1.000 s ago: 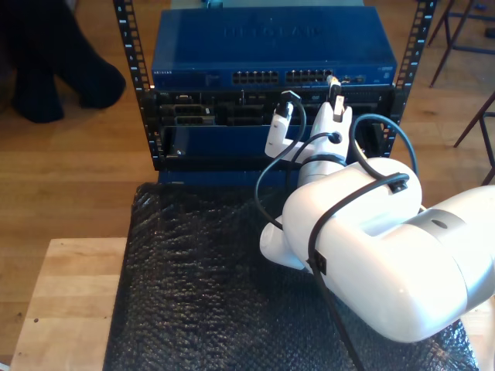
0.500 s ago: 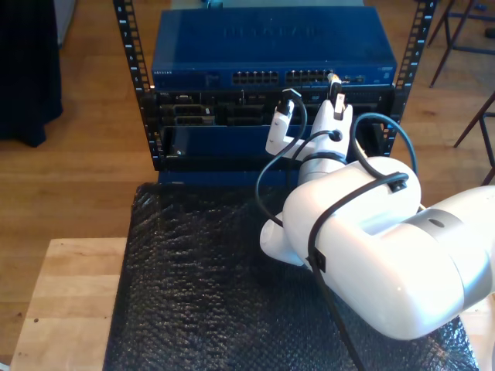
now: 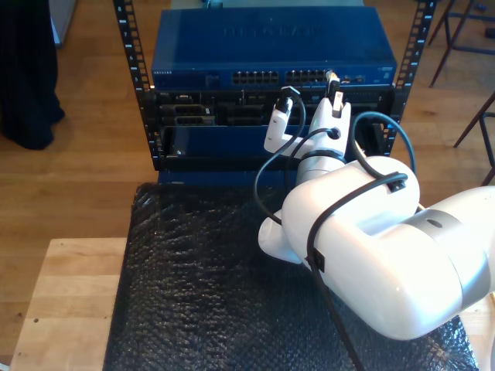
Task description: Grab the cable and plug it in
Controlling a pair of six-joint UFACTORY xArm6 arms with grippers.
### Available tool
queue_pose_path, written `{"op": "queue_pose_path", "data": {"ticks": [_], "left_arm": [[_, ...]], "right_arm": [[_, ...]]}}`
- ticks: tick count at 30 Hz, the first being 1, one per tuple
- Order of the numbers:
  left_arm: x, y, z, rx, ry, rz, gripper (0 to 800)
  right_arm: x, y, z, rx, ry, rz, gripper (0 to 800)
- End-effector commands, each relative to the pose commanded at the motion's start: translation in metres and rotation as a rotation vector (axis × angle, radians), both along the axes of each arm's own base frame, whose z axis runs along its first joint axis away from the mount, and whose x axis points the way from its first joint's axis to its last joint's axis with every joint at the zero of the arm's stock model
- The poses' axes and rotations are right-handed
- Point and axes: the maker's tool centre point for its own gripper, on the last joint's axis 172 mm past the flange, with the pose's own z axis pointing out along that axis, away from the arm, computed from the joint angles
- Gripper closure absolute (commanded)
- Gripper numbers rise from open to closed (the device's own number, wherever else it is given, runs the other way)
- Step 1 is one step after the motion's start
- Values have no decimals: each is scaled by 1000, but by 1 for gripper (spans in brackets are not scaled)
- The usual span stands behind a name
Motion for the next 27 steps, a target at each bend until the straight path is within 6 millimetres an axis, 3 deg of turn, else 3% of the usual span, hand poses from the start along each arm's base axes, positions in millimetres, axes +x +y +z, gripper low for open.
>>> {"op": "queue_pose_path", "data": {"ticks": [27], "left_arm": [[0, 0, 0, -2, 0, 0, 0]], "right_arm": [[3, 1, -1, 4, -2, 1, 800]]}}
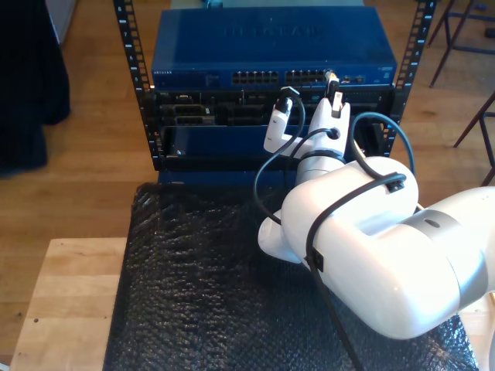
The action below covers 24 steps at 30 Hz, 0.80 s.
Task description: Grab the cable and plug it in
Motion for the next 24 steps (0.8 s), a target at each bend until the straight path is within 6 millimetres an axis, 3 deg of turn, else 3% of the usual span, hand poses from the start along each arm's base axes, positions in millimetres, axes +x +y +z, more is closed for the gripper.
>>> {"op": "queue_pose_path", "data": {"ticks": [24], "left_arm": [[0, 0, 0, 2, 0, -2, 0]], "right_arm": [[6, -7, -3, 1, 3, -9, 800]]}}
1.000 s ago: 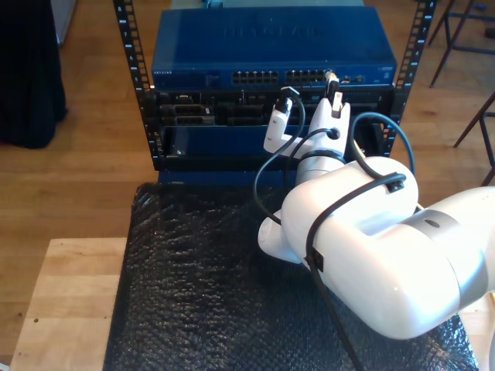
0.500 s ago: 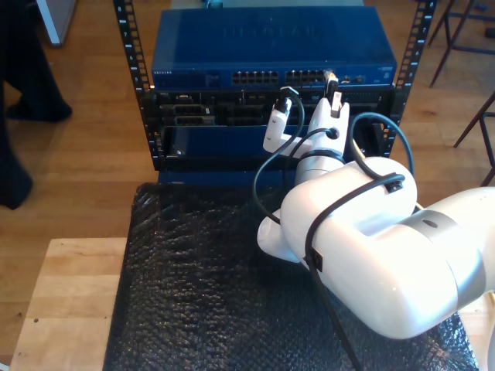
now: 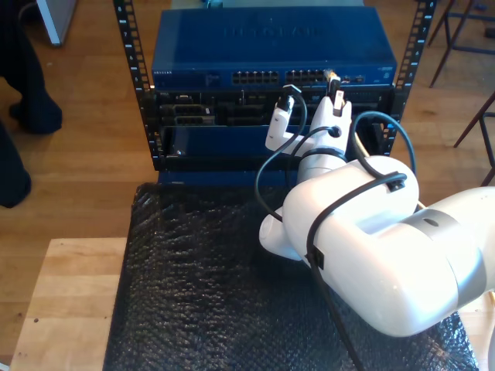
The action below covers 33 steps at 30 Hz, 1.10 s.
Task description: Grab the cable and plug it in
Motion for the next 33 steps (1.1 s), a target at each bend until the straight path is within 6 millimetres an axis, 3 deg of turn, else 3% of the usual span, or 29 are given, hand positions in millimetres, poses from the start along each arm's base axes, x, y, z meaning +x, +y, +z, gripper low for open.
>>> {"op": "queue_pose_path", "data": {"ticks": [33], "left_arm": [[0, 0, 0, 0, 0, 0, 0]], "right_arm": [[4, 8, 7, 4, -11, 21, 800]]}}
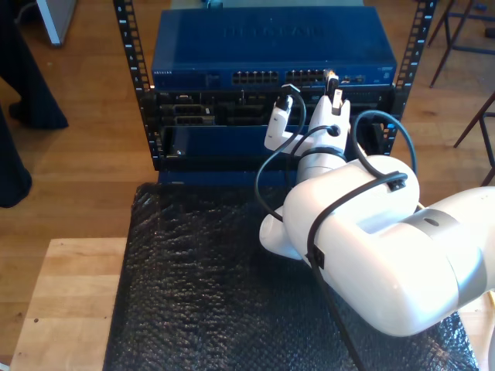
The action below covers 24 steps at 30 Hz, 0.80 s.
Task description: Grab the cable and plug it in
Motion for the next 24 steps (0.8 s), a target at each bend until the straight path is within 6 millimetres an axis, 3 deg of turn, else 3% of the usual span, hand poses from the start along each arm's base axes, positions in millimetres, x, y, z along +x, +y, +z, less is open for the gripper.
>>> {"op": "queue_pose_path", "data": {"ticks": [20, 24], "left_arm": [[0, 0, 0, 0, 0, 0, 0], [0, 0, 0, 0, 0, 0, 0]], "right_arm": [[4, 6, -2, -3, 6, 19, 797], [3, 4, -4, -5, 10, 18, 719]]}}
